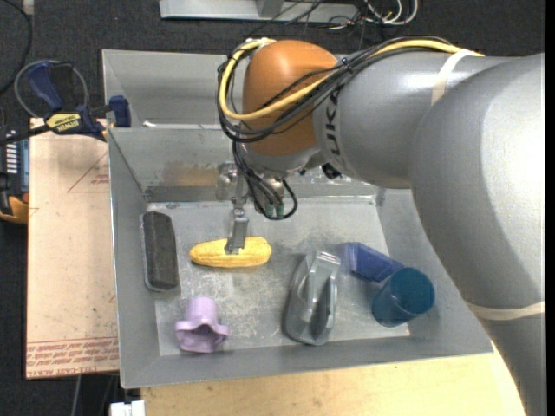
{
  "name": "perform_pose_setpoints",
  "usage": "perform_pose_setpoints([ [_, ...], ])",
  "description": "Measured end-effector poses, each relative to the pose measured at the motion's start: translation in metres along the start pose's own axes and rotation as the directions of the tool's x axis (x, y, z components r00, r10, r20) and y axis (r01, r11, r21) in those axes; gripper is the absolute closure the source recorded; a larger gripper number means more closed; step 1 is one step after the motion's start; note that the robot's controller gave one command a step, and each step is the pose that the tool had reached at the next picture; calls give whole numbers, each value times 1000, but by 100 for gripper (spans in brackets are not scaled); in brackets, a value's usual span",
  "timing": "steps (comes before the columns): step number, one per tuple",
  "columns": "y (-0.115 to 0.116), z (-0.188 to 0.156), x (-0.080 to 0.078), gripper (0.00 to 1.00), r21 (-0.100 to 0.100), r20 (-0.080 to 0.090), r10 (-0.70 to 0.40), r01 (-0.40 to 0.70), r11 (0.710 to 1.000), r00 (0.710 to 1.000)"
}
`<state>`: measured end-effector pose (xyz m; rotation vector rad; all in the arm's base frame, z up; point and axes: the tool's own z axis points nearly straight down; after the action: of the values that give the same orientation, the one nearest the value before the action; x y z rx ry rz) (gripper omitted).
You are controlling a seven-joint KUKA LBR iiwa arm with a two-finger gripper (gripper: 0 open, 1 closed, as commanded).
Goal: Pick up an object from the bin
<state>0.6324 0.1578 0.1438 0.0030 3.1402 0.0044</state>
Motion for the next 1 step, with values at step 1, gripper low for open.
perform_pose_setpoints([
  [1,0,0,0,0,0,0,0,0,1000,1000],
])
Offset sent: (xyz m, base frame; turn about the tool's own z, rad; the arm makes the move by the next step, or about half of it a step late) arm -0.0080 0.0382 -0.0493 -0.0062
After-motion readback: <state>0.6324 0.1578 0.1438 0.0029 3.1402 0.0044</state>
